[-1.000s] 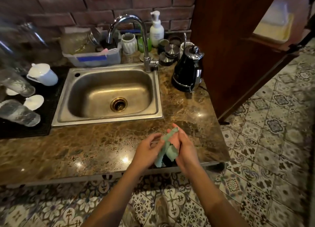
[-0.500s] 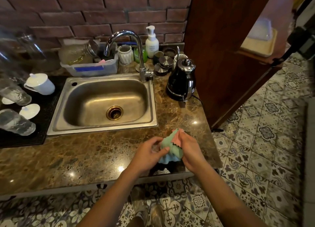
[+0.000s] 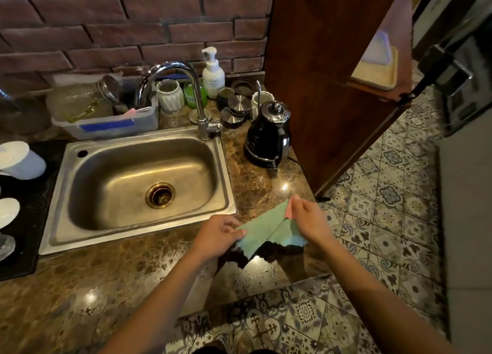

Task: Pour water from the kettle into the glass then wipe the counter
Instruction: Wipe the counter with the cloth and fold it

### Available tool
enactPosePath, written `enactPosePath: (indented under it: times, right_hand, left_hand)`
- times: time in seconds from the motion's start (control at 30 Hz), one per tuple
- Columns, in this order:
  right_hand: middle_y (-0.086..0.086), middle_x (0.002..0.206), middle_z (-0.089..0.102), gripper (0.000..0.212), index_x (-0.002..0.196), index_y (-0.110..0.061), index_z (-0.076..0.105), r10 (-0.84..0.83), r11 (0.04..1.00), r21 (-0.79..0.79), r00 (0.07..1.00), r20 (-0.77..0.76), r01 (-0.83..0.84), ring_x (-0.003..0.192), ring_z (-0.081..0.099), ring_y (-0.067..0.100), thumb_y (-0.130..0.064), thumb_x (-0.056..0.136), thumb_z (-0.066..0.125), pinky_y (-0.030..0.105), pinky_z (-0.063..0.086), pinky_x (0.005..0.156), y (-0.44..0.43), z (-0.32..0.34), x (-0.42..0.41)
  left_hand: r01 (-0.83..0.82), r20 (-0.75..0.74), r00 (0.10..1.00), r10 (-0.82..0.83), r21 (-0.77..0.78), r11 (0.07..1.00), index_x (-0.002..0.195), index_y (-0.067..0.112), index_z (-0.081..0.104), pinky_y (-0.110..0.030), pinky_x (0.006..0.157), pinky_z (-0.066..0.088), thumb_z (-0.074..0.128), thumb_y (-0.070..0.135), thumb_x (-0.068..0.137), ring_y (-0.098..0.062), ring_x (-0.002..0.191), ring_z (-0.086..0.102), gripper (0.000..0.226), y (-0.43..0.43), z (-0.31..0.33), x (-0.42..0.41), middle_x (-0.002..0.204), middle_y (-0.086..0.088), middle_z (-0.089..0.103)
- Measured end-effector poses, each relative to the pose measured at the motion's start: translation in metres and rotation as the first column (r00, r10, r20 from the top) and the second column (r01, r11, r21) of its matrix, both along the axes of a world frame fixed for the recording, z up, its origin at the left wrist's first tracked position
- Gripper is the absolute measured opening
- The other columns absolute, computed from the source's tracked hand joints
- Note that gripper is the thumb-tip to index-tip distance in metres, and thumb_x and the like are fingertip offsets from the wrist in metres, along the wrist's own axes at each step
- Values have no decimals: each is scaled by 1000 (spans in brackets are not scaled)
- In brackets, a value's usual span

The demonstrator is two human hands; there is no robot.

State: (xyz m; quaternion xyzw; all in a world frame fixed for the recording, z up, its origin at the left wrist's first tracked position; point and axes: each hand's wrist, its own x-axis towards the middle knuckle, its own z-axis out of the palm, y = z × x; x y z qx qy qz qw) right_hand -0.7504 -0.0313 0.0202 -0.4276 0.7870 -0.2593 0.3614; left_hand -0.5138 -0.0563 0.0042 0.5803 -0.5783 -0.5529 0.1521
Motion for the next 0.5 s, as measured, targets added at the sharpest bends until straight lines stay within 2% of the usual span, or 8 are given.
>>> enactPosePath:
  times: [0.07, 0.13, 0.2, 0.27, 0.33, 0.4, 0.43, 0.5]
  right_hand:
    - [-2, 63, 55, 57, 69, -15, 57, 109, 994, 9, 990, -91, -108, 57, 51, 13, -51, 106, 35, 29, 40, 59, -2, -1, -7]
    - [0, 68, 62, 57, 78, -12, 67, 171, 985, 14, 983, -60, -170, 61, 55, 12, -60, 99, 45, 29, 46, 63, -3, 4, -15]
    - [-5, 92, 72, 43, 102, -22, 74, 237, 970, 40, 971, 35, -238, 81, 66, 9, -62, 87, 64, 28, 56, 76, -2, 9, -27]
    - [-9, 111, 65, 48, 117, -27, 65, 274, 956, 89, 958, 81, -281, 100, 64, 12, -50, 77, 82, 29, 57, 82, 0, 11, -40]
    - [-6, 114, 61, 53, 116, -27, 61, 304, 945, 107, 951, 53, -308, 105, 61, 14, -40, 73, 89, 29, 55, 84, 1, 12, -51]
    - [-3, 114, 60, 52, 116, -25, 60, 355, 923, 127, 932, 77, -362, 106, 60, 15, -31, 74, 90, 26, 54, 82, 4, 11, -58]
    - [-1, 114, 60, 52, 118, -25, 60, 365, 912, 149, 921, 134, -383, 105, 61, 16, -25, 75, 90, 26, 54, 82, 4, 9, -63]
    - [3, 110, 62, 57, 121, -25, 61, 372, 885, 183, 886, 276, -429, 105, 65, 22, -14, 73, 90, 36, 58, 89, 7, 0, -75]
  left_hand:
    - [52, 93, 995, -42, -104, 993, 84, 19, 79, -9, 53, 41, 78, 30, 84, 8, 54, 59, 11, -12, 4, 6, 57, 15, 64]
    - [36, 92, 995, -23, -146, 989, 78, 21, 78, -8, 51, 38, 77, 28, 86, 6, 54, 56, 11, -23, 2, 9, 56, 14, 62]
    - [-23, 13, 1000, 25, -117, 993, 78, 22, 76, -13, 56, 41, 74, 25, 88, 0, 58, 54, 11, -31, 2, 9, 59, 12, 61]
    - [-88, -126, 989, 84, -27, 996, 82, 20, 74, -25, 66, 50, 70, 25, 91, -8, 70, 59, 11, -34, 2, 5, 70, 8, 64]
    - [-138, -237, 960, 149, 65, 988, 90, 12, 71, -33, 76, 60, 67, 23, 94, -17, 87, 64, 12, -33, 3, -1, 93, -3, 66]
    - [-154, -252, 950, 182, 125, 980, 95, 10, 67, -29, 71, 60, 62, 23, 97, -22, 93, 66, 14, -27, 2, -10, 106, -8, 63]
    - [-165, -231, 954, 194, 139, 976, 96, 13, 66, -28, 67, 58, 60, 25, 98, -22, 91, 66, 14, -24, 0, -15, 105, -7, 64]
    - [-185, -177, 962, 207, 133, 974, 96, 17, 64, -30, 62, 50, 57, 29, 100, -19, 81, 64, 15, -17, -6, -25, 96, -5, 65]
